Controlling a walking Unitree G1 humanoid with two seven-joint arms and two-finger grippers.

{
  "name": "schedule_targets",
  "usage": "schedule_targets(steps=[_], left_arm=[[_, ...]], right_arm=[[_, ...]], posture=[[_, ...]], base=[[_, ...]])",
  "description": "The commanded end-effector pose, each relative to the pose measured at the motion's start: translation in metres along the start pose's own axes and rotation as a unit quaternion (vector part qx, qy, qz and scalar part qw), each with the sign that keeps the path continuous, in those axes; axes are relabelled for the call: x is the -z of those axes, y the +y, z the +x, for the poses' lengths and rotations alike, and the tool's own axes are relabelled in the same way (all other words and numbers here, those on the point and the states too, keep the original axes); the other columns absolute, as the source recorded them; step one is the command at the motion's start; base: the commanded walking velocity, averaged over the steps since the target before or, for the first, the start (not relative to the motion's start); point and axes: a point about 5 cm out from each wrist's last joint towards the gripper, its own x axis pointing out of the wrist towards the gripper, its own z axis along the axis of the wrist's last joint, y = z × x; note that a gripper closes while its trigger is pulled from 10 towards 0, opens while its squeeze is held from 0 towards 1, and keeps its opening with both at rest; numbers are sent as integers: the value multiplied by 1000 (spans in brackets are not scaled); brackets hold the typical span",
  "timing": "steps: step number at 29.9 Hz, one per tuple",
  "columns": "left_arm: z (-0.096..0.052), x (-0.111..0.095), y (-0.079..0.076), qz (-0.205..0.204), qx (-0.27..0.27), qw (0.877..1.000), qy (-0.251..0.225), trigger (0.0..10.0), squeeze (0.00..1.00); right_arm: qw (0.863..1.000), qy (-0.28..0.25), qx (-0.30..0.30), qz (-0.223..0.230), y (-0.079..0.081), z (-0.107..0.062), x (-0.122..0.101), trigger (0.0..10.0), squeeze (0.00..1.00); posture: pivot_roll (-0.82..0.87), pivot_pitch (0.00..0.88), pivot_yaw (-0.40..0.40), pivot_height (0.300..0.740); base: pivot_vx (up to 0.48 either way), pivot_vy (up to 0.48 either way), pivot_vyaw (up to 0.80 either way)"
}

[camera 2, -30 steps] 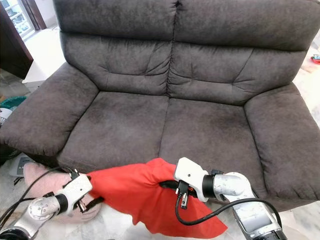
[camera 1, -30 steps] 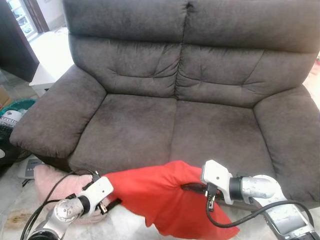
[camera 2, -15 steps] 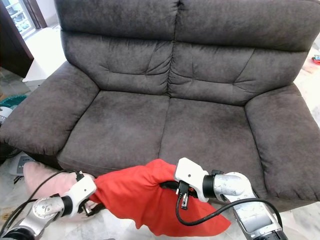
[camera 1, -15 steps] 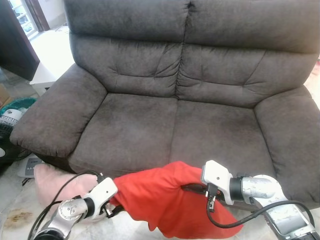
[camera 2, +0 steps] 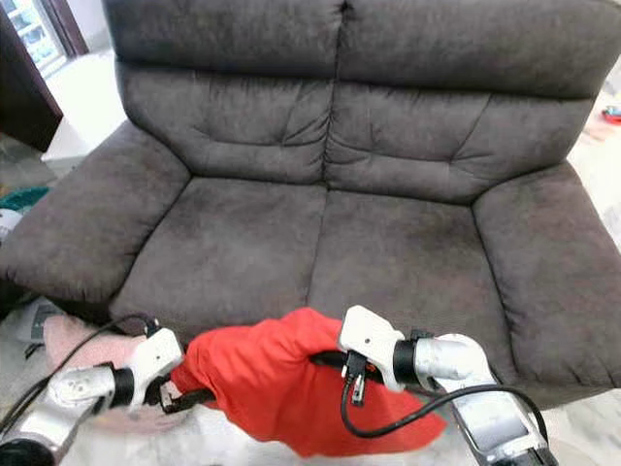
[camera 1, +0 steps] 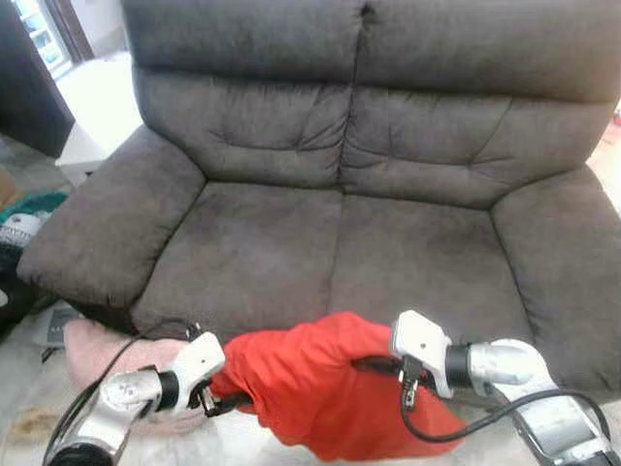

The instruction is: Move the pillow to the sofa from floor

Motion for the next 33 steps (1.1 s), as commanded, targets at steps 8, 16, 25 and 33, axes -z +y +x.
schedule_targets(steps=[8, 16, 25, 33], left_arm=[[-25, -9, -12, 34, 90, 993, 63, 10000, 0], [-43, -14, -17, 59, 124, 982, 126, 10000, 0], [-53, -50, 15, 157, -21, 983, 90, 10000, 0], [-44, -32, 3, 73, -26, 996, 48, 10000, 0]], right_arm=[[998, -49, -4, -37, -2, 4, -23, 10000, 0], [998, -45, -2, -37, -3, 4, -22, 10000, 0], [999, -33, 5, -34, -3, 3, -15, 10000, 0], [999, -32, 3, -34, -4, 5, -16, 10000, 0]], posture=[[146, 65, -15, 740], [147, 65, -12, 740], [153, 72, -13, 740], [154, 75, -14, 740]], base=[[0, 0, 0], [0, 0, 0], [0, 0, 0], [0, 0, 0]])
